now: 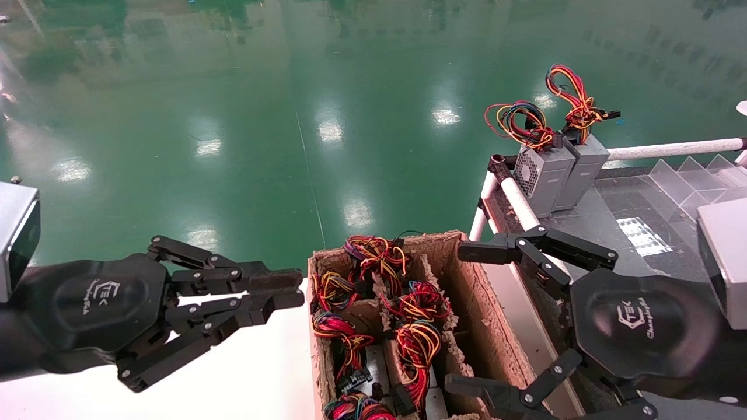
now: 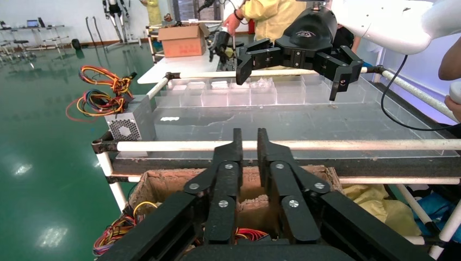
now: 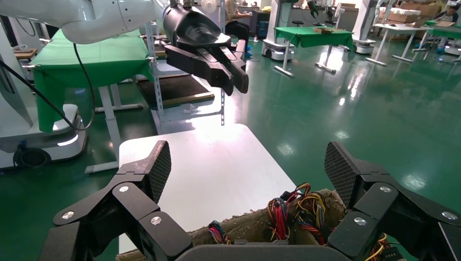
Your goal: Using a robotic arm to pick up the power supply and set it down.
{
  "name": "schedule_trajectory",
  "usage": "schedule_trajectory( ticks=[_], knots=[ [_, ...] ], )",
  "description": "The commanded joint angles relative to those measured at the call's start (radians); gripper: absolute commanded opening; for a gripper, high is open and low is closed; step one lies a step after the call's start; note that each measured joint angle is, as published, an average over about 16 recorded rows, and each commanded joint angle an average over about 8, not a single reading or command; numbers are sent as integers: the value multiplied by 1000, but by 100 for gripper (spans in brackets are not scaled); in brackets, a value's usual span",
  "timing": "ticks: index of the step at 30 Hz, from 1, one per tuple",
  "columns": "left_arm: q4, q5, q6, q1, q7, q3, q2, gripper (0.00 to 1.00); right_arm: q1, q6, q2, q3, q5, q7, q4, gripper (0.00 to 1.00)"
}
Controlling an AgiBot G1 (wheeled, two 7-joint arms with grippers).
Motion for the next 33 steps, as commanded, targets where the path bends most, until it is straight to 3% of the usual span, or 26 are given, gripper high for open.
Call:
schedule_trajectory(
  ticks=[1,11,12,19,20,33],
  knots=[
    [0,0,0,0,0,0,0,0,0,0,0,0,0,0,0,100],
    [0,0,0,0,0,0,0,0,0,0,0,0,0,0,0,100],
    [0,0,0,0,0,0,0,6,0,0,0,0,0,0,0,100],
    [0,0,0,0,0,0,0,93,0,0,0,0,0,0,0,100],
    [0,0,0,0,0,0,0,100,0,0,0,0,0,0,0,100],
    [0,0,0,0,0,0,0,100,0,0,1,0,-1,0,0,100]
  ],
)
